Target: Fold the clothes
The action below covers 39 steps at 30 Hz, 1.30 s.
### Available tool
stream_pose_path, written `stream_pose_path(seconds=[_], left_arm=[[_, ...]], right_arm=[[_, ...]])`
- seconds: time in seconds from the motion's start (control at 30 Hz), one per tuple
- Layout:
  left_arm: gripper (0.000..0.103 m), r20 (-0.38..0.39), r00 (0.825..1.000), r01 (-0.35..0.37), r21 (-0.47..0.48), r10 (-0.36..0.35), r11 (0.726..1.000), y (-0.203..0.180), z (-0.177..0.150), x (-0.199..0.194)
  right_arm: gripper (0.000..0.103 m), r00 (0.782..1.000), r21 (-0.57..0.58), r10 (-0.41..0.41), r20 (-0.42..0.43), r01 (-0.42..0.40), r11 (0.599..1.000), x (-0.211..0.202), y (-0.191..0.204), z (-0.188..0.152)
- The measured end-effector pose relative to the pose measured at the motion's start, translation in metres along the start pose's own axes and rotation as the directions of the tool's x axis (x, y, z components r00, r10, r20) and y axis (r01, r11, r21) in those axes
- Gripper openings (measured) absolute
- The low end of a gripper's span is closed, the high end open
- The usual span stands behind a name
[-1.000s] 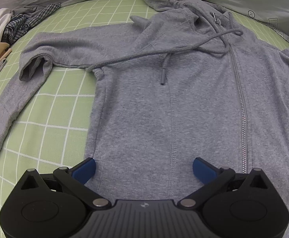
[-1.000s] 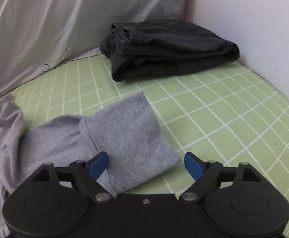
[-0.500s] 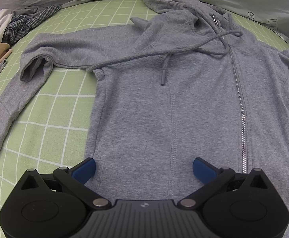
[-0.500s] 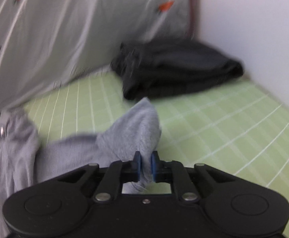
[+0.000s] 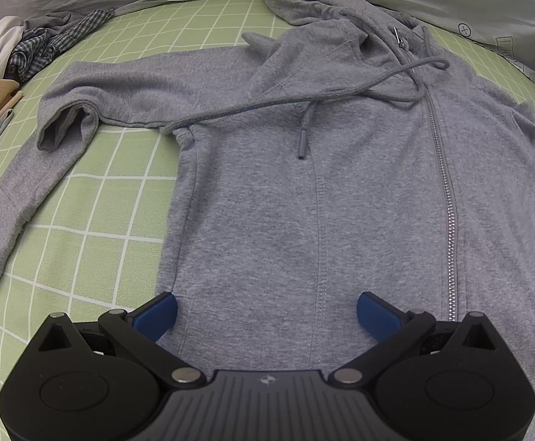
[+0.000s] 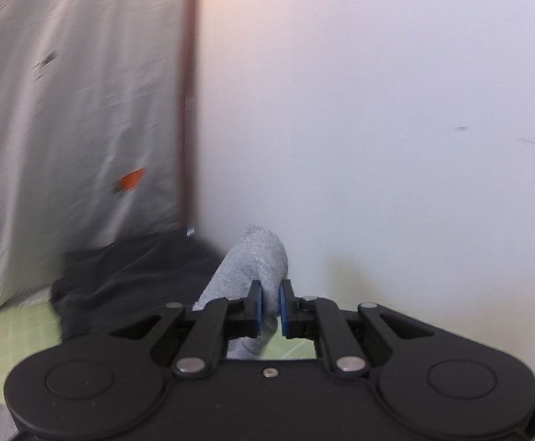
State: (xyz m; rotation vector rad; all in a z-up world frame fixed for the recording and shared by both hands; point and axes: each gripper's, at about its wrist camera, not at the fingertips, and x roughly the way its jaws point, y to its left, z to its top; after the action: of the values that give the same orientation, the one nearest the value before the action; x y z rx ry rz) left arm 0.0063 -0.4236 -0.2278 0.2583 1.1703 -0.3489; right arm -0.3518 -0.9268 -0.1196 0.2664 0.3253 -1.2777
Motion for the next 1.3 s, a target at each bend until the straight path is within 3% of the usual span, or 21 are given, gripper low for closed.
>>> stream_pose_path(seconds=[0.1,0.23,0.37,0.4,0.47,0.5,0.63,0.7,1.03,1.13,1.3], left_arm=[[0.103,-0.001,1.0,-0.001,-0.002,0.001,1.0,0.0,0.001,0.0],[0.103,-0.004,1.0,-0.002,-0.005,0.002,1.0,0.0,0.001,0.0],[0.103,-0.002,1.0,-0.004,-0.008,0.004,1.0,-0.001,0.001,0.0],[0.103,-0.001,1.0,-0.005,-0.009,0.005,1.0,-0.001,0.001,0.0],[0.103,-0.001,1.0,-0.006,-0.01,0.006,1.0,-0.001,0.001,0.0],[0.103,0.0,1.0,-0.006,-0.011,0.006,1.0,-0.001,0.0,0.0],[0.103,0.009,1.0,-0.012,-0.025,0.013,1.0,-0.001,-0.002,-0.001],[0.103,0.013,1.0,-0.013,-0.028,0.014,1.0,-0.001,-0.003,-0.001],[0.103,0.012,1.0,-0.012,-0.027,0.013,1.0,0.001,-0.002,-0.001],[0.103,0.014,1.0,-0.012,-0.027,0.013,1.0,0.001,-0.002,-0.001],[0.103,0.018,1.0,-0.013,-0.029,0.013,1.0,0.001,-0.003,-0.001]], right_arm=[[0.009,0.999,0.03,-0.043,-0.018,0.043,0.999,0.009,-0.016,0.002],[0.009,0.994,0.064,-0.027,-0.108,0.034,0.997,0.03,-0.022,-0.009],[0.012,0.974,-0.019,-0.031,-0.223,0.028,0.999,0.055,0.0,-0.038],[0.014,0.969,0.007,0.007,-0.249,-0.005,1.0,0.061,0.003,-0.045],[0.033,0.957,0.106,0.07,-0.281,-0.042,0.993,0.066,0.003,-0.058],[0.037,0.955,0.143,0.08,-0.287,-0.04,0.989,0.065,0.004,-0.063],[0.062,0.959,0.209,0.033,-0.282,0.028,0.977,0.048,0.005,-0.081],[0.063,0.956,0.269,0.05,-0.291,0.032,0.963,0.039,0.0,-0.093],[0.066,0.938,0.169,0.106,-0.329,-0.052,0.984,0.038,0.022,-0.106],[0.075,0.932,0.138,0.122,-0.342,-0.078,0.987,0.037,0.029,-0.11],[0.078,0.916,-0.051,0.115,-0.386,-0.145,0.988,0.049,0.052,-0.112]])
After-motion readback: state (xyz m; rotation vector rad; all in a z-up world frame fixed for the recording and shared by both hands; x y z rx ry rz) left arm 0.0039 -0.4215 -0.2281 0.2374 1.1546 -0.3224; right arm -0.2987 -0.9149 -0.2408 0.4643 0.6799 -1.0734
